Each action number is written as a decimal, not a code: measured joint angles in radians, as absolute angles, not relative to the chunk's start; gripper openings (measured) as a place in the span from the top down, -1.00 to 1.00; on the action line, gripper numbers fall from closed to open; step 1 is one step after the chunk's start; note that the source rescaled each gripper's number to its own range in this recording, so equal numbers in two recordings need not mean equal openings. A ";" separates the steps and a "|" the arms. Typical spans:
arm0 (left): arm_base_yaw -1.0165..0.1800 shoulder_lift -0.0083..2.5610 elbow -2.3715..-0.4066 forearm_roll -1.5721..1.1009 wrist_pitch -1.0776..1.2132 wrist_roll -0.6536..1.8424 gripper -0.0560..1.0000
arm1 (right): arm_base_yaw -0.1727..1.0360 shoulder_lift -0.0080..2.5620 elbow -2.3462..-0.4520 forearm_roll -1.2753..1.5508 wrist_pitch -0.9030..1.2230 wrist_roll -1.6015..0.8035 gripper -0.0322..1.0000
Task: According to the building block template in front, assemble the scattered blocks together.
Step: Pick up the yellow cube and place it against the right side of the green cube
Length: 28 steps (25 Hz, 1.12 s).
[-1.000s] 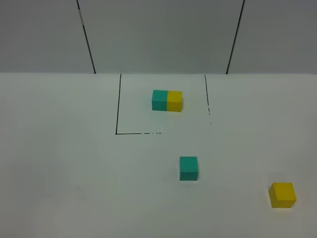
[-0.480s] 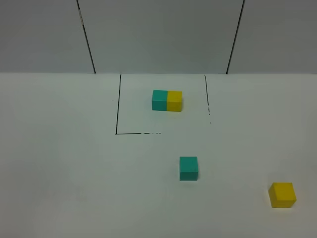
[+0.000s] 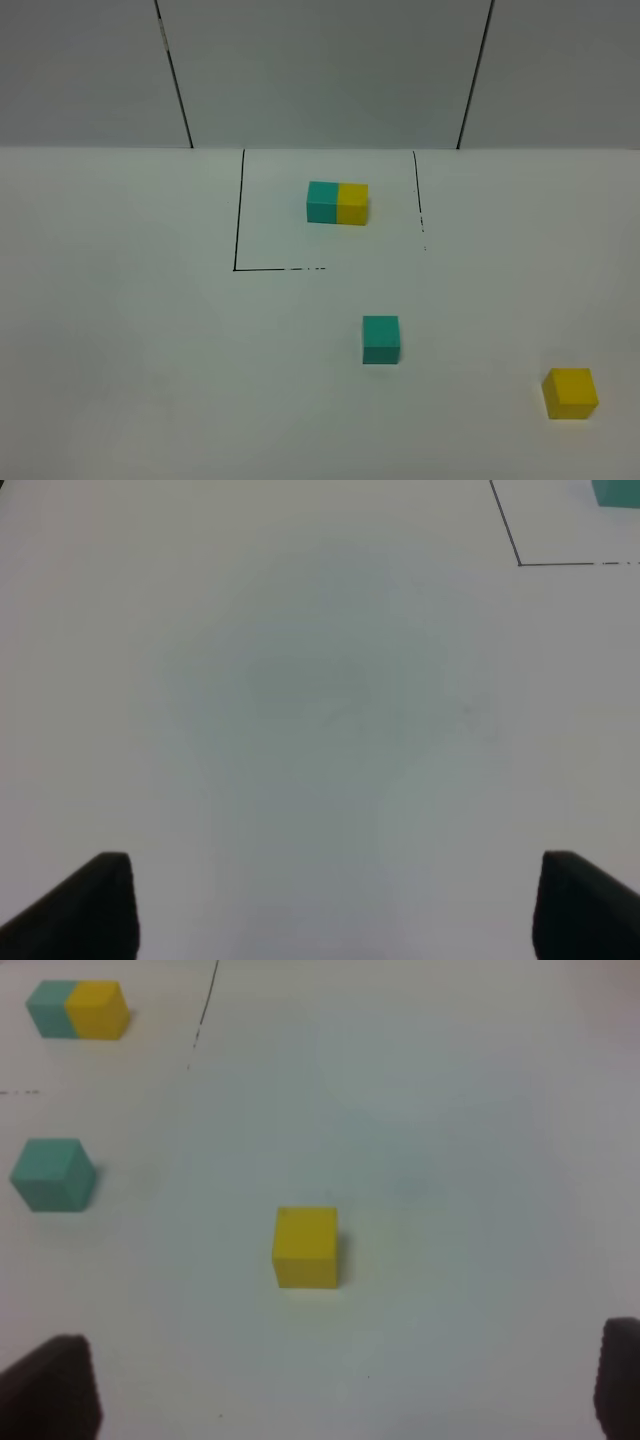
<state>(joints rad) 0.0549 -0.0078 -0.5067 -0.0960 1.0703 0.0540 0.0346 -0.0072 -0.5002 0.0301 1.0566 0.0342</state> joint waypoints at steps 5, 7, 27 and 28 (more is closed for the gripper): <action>0.055 -0.008 -0.507 -0.096 1.070 0.053 -0.46 | 0.035 -0.007 -0.500 0.030 1.057 0.034 -1.00; 0.055 -0.008 -0.507 -0.096 1.070 0.052 -0.46 | 0.035 -0.007 -0.500 0.030 1.057 0.034 -1.00; 0.055 -0.008 -0.507 -0.096 1.070 0.052 -0.46 | 0.035 0.503 -0.641 0.111 1.063 0.032 -1.00; 0.055 -0.008 -0.507 -0.096 1.070 0.052 -0.46 | 0.035 0.594 -0.668 0.113 1.062 0.026 -1.00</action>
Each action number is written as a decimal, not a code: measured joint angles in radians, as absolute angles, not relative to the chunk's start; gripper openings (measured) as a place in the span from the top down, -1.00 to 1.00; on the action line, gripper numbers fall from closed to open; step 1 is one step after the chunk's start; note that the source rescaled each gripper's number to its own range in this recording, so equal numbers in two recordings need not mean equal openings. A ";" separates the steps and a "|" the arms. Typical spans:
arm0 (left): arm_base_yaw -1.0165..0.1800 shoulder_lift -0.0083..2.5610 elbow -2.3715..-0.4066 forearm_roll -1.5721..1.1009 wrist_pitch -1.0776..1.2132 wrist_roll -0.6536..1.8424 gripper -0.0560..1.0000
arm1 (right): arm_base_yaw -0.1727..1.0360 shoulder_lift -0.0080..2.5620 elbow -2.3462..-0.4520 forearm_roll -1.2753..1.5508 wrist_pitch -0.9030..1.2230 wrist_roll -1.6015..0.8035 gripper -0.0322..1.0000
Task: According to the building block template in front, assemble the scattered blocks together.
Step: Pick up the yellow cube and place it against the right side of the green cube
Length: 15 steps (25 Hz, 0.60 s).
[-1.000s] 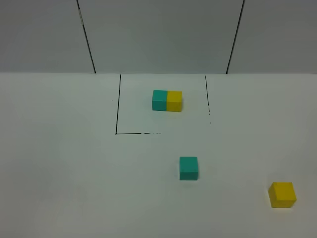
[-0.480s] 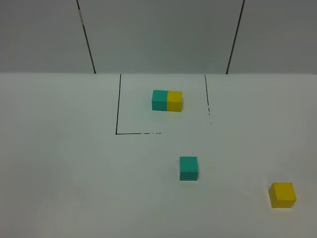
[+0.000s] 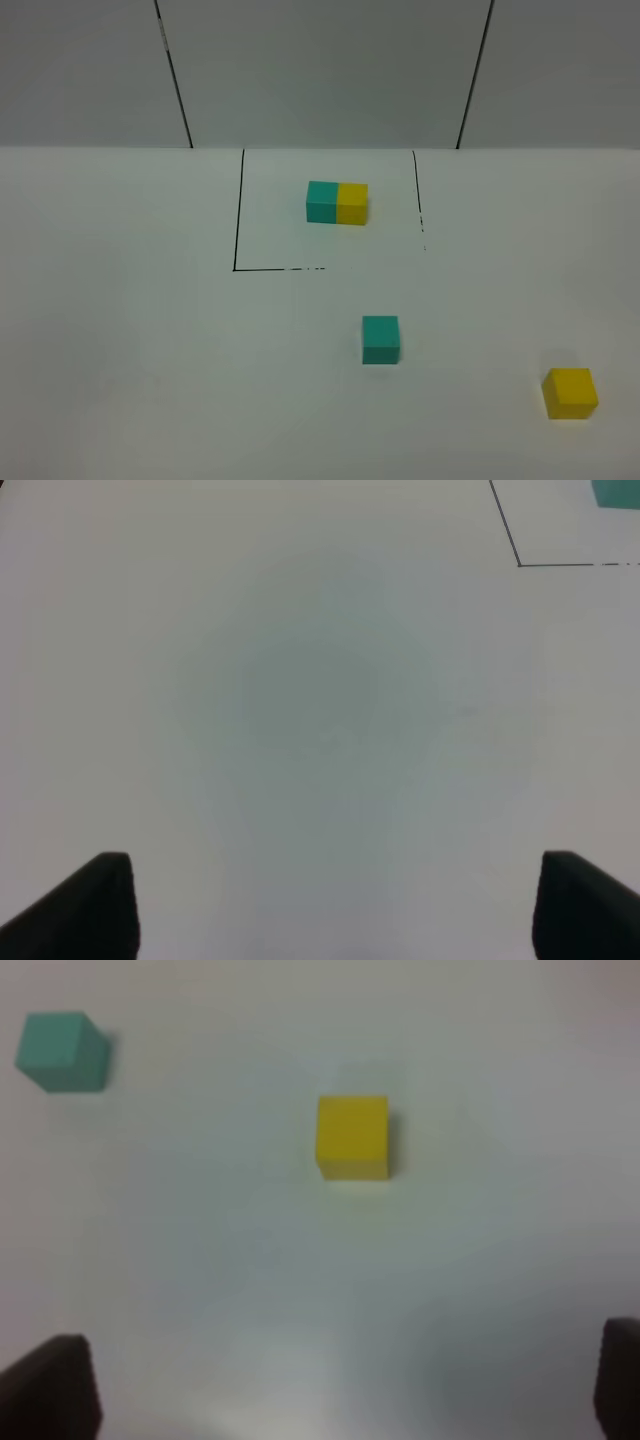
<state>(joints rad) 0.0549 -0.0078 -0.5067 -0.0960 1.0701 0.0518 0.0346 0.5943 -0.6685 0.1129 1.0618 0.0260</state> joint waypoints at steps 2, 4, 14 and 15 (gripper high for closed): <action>0.055 -0.008 -0.507 -0.096 1.070 0.052 -0.46 | 0.035 0.778 -0.720 0.131 1.059 0.010 -1.00; 0.055 -0.008 -0.507 -0.096 1.070 0.052 -0.46 | 0.035 0.939 -0.762 0.165 1.050 -0.011 -1.00; 0.055 -0.008 -0.507 -0.096 1.070 0.052 -0.46 | 0.178 1.502 -0.852 0.197 0.815 -0.026 -1.00; 0.055 -0.008 -0.507 -0.096 1.070 0.052 -0.46 | 0.179 1.532 -0.854 0.197 0.787 -0.026 -1.00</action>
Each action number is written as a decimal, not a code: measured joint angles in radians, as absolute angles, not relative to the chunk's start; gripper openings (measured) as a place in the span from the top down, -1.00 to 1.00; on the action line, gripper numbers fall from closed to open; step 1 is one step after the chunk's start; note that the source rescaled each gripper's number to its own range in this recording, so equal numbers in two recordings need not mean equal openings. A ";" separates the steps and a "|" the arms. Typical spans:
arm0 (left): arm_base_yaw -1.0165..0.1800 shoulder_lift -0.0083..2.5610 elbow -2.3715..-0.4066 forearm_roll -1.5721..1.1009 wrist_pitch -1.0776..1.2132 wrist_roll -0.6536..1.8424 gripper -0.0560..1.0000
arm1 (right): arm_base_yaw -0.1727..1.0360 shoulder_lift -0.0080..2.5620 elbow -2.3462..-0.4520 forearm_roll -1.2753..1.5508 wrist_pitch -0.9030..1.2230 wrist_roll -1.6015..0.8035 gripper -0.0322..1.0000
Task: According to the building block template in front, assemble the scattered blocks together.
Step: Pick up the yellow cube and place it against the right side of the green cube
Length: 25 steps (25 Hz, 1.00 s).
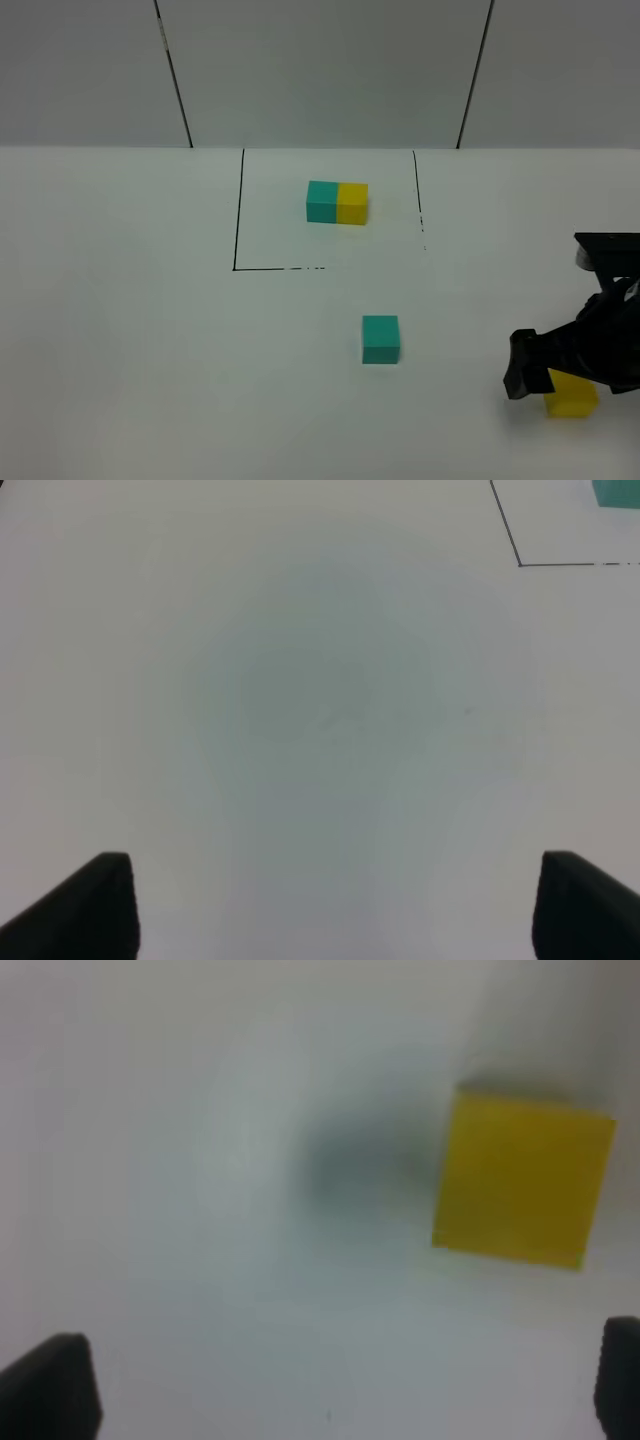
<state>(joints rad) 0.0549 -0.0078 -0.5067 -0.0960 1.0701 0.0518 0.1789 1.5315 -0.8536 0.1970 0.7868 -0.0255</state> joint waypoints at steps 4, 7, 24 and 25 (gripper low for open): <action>0.055 -0.008 -0.507 -0.096 1.070 0.052 -0.46 | 0.179 1.613 -0.854 0.190 0.706 -0.021 -1.00; 0.055 -0.008 -0.507 -0.096 1.070 0.052 -0.46 | 0.162 1.652 -0.856 0.167 0.652 0.000 -1.00; 0.055 -0.008 -0.507 -0.096 1.070 0.052 -0.46 | 0.081 1.758 -0.857 0.138 0.633 0.000 -1.00; 0.055 -0.008 -0.507 -0.096 1.070 0.052 -0.46 | 0.081 1.767 -0.857 0.138 0.633 0.000 -1.00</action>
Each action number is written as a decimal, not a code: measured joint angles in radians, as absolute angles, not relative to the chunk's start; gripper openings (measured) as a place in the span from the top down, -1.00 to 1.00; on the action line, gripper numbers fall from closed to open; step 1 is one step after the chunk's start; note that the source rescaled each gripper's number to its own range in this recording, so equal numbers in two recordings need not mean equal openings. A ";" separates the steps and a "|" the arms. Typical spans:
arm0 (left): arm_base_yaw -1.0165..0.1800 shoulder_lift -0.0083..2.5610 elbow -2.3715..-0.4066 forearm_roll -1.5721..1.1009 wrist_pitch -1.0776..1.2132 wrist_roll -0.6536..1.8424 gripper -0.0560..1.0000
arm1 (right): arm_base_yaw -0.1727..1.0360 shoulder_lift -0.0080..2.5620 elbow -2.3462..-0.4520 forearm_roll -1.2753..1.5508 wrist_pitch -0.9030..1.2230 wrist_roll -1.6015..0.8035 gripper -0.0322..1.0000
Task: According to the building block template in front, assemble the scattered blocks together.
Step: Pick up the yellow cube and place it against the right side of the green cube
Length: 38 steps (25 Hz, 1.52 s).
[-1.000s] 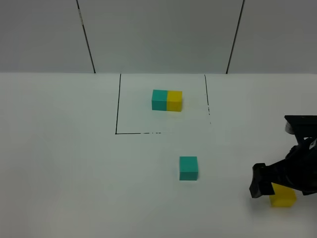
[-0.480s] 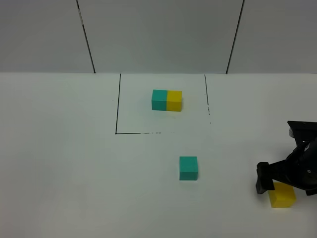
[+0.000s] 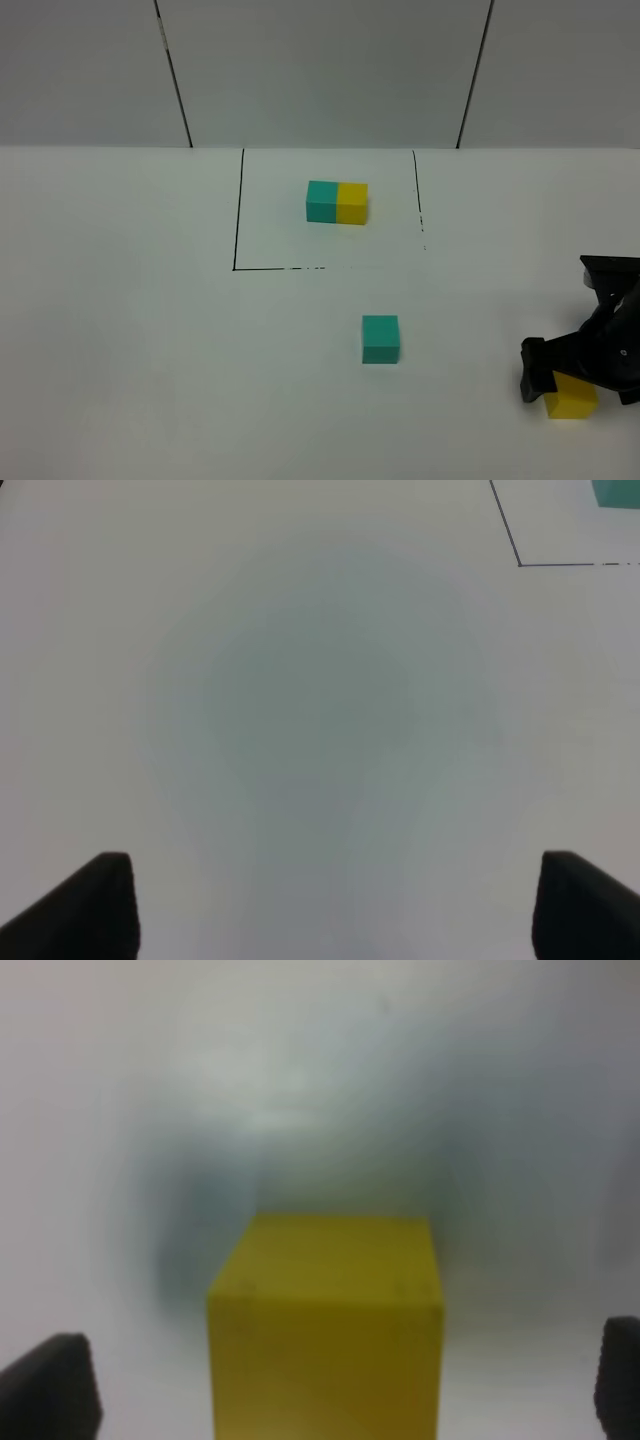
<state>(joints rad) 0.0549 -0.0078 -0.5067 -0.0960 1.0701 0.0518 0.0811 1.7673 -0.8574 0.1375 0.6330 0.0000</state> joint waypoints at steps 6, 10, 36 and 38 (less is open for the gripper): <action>0.055 -0.008 -0.507 -0.096 1.070 0.052 -0.46 | 0.081 1.794 -0.857 0.155 0.620 -0.040 -1.00; 0.055 -0.008 -0.507 -0.096 1.070 0.052 -0.46 | 0.081 1.794 -0.857 0.160 0.610 -0.045 -1.00; 0.055 -0.008 -0.507 -0.096 1.068 0.052 -0.46 | 0.084 1.794 -0.894 0.167 0.645 -0.129 0.93; 0.055 -0.008 -0.507 -0.096 1.068 0.052 -0.46 | 0.097 1.794 -0.942 0.160 0.682 -0.171 0.93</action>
<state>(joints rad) 0.0549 -0.0078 -0.5067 -0.0960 1.0682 0.0518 0.0966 1.7944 -0.9425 0.1604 0.6819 -0.1714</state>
